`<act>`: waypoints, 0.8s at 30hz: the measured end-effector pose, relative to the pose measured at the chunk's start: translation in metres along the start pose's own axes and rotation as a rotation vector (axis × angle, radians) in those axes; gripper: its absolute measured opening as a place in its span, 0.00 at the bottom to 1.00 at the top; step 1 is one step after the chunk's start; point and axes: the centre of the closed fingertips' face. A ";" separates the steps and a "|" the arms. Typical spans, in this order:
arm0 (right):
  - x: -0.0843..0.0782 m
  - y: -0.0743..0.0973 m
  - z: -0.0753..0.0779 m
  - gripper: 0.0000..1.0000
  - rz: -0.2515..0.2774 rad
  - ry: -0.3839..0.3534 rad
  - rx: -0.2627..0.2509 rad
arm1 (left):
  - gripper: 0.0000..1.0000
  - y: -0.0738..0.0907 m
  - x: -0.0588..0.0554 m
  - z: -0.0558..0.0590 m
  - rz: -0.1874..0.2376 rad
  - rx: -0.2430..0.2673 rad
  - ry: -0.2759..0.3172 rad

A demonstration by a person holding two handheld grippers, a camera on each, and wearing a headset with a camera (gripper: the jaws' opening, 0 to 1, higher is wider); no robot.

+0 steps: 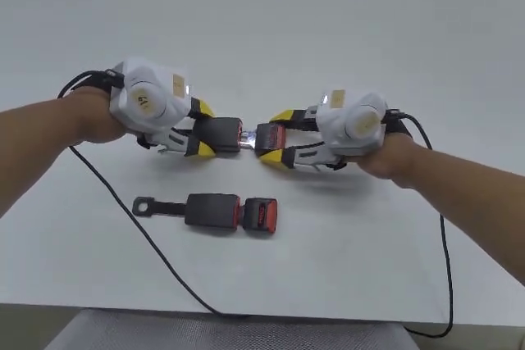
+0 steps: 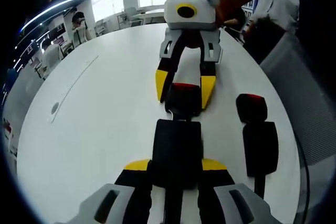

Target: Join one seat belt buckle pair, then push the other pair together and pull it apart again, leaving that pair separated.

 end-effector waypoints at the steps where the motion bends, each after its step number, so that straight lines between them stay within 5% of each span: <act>1: 0.000 -0.001 0.000 0.36 -0.001 0.000 0.000 | 0.34 0.000 0.000 0.000 -0.001 -0.001 -0.001; 24: 0.005 -0.020 -0.004 0.36 -0.037 0.005 0.016 | 0.33 -0.001 0.002 0.001 -0.010 -0.028 -0.035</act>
Point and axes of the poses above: the centre of the closed fingertips' face, and the gripper's own axes: y roughly backward along the fingers, z roughly to its right, x roughly out of its top, and after that the axes turned 8 degrees about -x, right-handed
